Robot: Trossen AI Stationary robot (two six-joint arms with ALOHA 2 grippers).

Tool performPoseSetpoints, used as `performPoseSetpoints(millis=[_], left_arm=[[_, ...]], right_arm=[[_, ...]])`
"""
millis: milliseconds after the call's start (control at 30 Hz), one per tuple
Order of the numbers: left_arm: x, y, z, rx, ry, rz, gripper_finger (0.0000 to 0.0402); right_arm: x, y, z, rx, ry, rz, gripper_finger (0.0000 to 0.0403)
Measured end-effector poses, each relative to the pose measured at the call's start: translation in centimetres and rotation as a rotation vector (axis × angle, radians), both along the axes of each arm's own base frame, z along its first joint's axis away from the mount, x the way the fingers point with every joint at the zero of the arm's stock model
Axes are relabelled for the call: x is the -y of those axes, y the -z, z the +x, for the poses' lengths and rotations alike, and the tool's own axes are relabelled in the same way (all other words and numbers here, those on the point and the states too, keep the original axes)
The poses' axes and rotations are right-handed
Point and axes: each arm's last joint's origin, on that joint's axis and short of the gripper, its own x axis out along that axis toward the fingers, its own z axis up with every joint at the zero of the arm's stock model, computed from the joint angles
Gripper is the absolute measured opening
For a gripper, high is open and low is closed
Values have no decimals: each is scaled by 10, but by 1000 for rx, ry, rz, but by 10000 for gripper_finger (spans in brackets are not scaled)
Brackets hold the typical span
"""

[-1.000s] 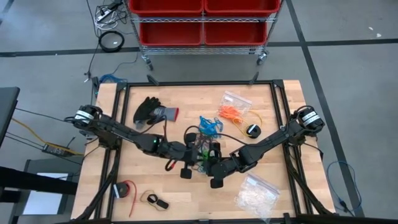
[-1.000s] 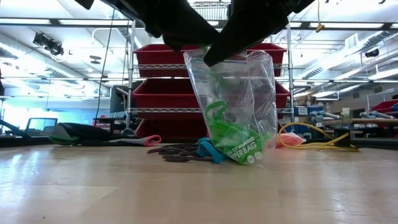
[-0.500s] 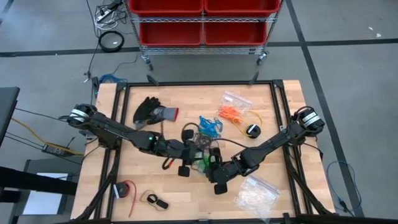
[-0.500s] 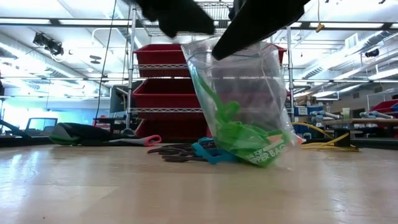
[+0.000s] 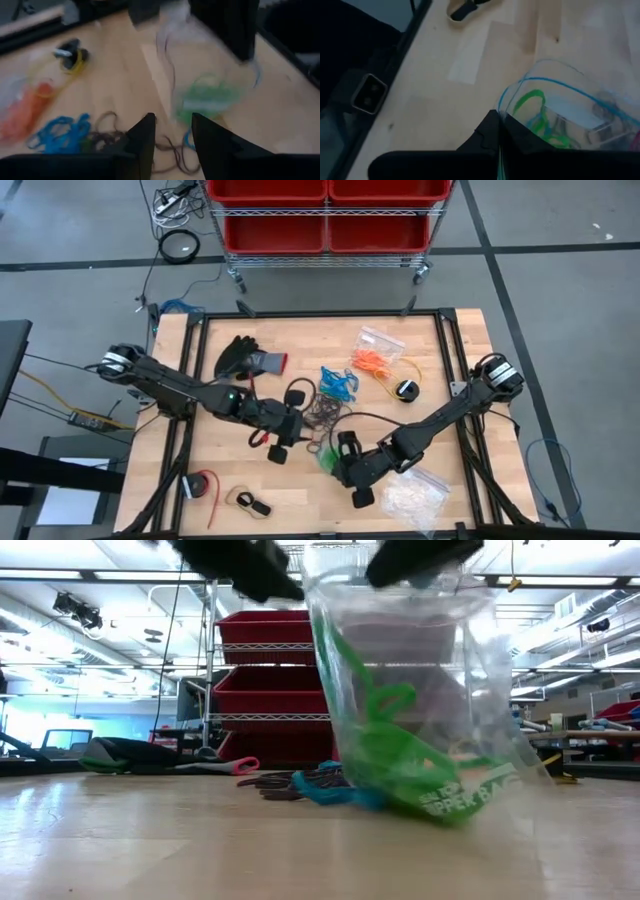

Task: Sort rubber bands
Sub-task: Close the transparent zip bag

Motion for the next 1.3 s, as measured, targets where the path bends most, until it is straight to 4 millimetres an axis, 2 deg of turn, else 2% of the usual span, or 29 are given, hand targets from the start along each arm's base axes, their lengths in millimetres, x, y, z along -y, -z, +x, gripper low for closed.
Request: performPoseSetpoints(millis=[200, 300, 433, 567, 900, 1133, 1300], left_arm=[[-8, 28, -4, 18, 96, 2, 136], [-18, 38, -5, 54, 142, -62, 136], [-30, 44, -4, 115, 169, -159, 136], [-39, 44, -3, 144, 166, -179, 136], [-43, 40, 1, 195, 207, -211, 136], [-42, 58, 9, 146, 190, -233, 136], [-42, 73, 17, 143, 178, -255, 136]], right_arm=[[-4, -4, -5, -45, 6, -3, 0], [-3, -4, -6, -68, 26, 12, 0], [-1, -2, -7, -104, 59, 19, 0], [2, 0, -8, -125, 67, 10, 0], [5, 1, -8, -149, 102, 19, 0], [10, 6, -14, -211, 197, 9, 6], [10, 6, -15, -204, 221, -14, 39]])
